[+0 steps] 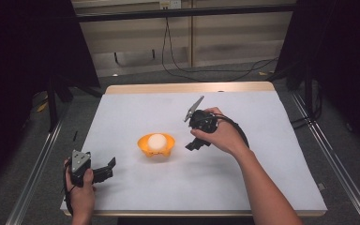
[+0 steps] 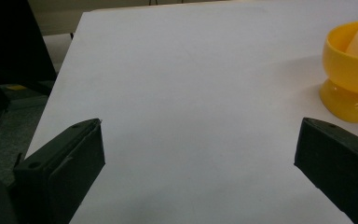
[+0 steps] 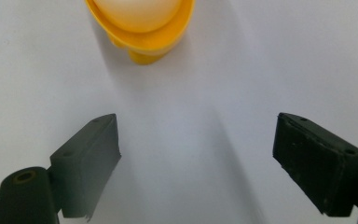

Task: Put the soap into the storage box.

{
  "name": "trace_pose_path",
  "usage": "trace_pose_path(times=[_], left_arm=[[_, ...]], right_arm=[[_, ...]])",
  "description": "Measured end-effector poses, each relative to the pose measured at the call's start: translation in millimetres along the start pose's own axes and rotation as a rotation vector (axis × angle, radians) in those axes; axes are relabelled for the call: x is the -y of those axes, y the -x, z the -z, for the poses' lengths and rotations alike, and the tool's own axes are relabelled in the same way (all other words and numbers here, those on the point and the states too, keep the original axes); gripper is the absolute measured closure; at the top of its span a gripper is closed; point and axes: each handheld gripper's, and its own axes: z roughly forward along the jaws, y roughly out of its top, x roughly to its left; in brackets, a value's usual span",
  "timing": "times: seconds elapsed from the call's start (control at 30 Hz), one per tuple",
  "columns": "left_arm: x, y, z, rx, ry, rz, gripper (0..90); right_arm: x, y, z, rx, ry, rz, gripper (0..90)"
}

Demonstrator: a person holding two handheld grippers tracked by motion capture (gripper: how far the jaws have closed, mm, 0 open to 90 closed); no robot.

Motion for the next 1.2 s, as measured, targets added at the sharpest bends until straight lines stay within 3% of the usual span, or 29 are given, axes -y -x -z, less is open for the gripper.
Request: trace_pose_path(times=[0.53,1.2], left_arm=[[0.0,0.3,0.1,-0.002,0.001,-0.002,1.4],[0.0,0.2,0.5,-0.003,-0.001,-0.011,1.4]], right_arm=[[45.9,6.4,10.1,0.009,0.039,-0.085,11.7],[102.1,8.9,30.3,0.056,0.078,-0.182,7.7]])
